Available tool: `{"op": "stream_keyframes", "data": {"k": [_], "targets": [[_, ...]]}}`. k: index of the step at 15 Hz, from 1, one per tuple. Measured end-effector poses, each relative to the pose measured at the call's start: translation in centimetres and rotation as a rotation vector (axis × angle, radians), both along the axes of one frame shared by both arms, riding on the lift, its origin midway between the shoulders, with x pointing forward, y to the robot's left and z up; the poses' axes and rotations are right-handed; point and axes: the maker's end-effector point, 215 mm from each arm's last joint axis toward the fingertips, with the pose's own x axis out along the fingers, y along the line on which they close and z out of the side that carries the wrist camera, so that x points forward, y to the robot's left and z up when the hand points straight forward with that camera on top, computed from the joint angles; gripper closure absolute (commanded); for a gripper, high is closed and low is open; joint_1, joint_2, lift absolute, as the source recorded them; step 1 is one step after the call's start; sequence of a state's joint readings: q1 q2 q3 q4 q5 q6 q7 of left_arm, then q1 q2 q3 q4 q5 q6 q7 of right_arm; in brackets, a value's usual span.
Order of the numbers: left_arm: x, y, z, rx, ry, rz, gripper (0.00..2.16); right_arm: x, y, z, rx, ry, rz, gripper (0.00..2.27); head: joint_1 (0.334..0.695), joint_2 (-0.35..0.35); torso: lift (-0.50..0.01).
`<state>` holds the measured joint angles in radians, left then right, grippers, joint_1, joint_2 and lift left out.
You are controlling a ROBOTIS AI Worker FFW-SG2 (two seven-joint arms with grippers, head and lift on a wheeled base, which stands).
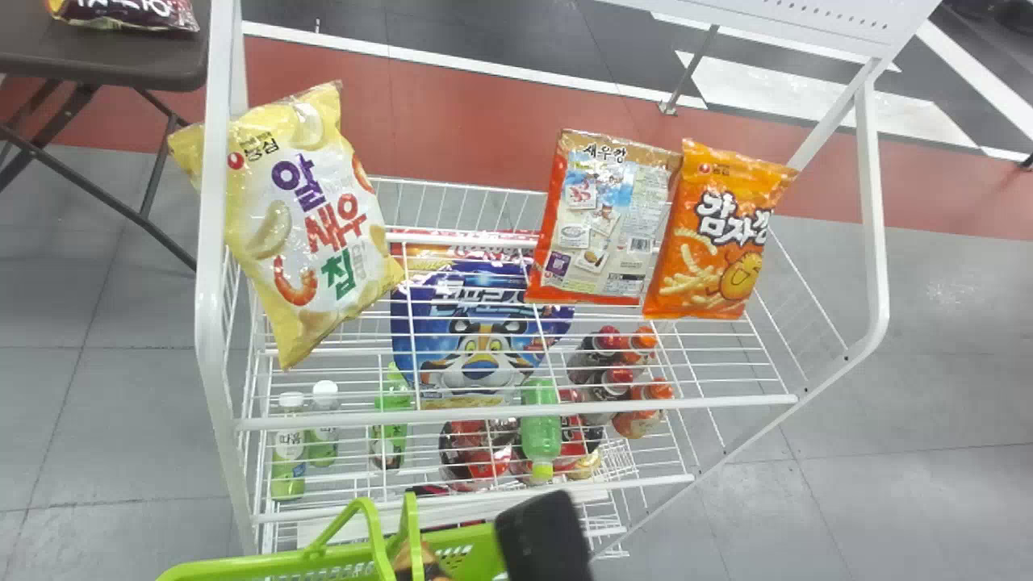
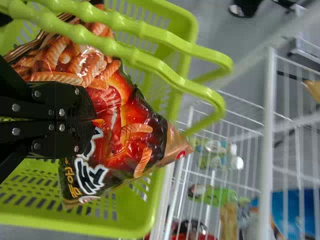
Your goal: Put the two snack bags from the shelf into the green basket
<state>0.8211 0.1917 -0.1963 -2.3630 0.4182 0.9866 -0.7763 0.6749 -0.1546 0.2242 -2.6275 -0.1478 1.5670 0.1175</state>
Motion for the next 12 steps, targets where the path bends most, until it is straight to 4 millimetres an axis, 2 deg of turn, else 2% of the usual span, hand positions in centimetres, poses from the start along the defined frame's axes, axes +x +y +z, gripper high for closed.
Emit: {"op": "stream_keyframes", "data": {"k": [2, 3, 4, 5, 6, 9, 12], "targets": [[-0.2, 0.0, 0.1, -0.002, 0.0, 0.0, 1.81, -0.9, 0.9, -1.5, -0.026, 0.026, 0.036, 2.11, 0.695, -0.35, -0.011], [-0.3, 0.1, 0.0, -0.002, 0.001, 0.0, 1.81, -1.3, 1.0, -2.3, -0.036, 0.043, 0.046, 1.85, 0.695, -0.35, -0.011], [-0.3, 0.2, 0.1, -0.001, -0.001, 0.0, 1.81, -1.6, 1.0, -3.2, -0.045, 0.063, 0.052, 1.09, 0.695, -0.35, -0.011], [-0.4, 0.2, 0.1, -0.001, -0.004, 0.001, 1.81, -1.9, 0.9, -3.8, -0.05, 0.078, 0.054, 0.14, 0.695, -0.35, -0.011], [-0.4, 0.2, 0.3, -0.004, -0.008, -0.001, 1.81, -2.0, 0.7, -4.1, -0.055, 0.083, 0.055, 0.0, 0.695, -0.35, -0.011], [-0.3, 0.3, 0.5, -0.009, -0.014, -0.002, 1.81, -1.1, -0.6, -3.4, -0.084, 0.051, 0.033, 0.06, 0.695, -0.35, -0.011], [-0.5, 0.4, 0.4, -0.005, -0.012, -0.003, 1.81, 0.6, -2.4, -1.3, -0.1, -0.011, -0.013, 0.09, 0.695, -0.35, -0.011]]}}
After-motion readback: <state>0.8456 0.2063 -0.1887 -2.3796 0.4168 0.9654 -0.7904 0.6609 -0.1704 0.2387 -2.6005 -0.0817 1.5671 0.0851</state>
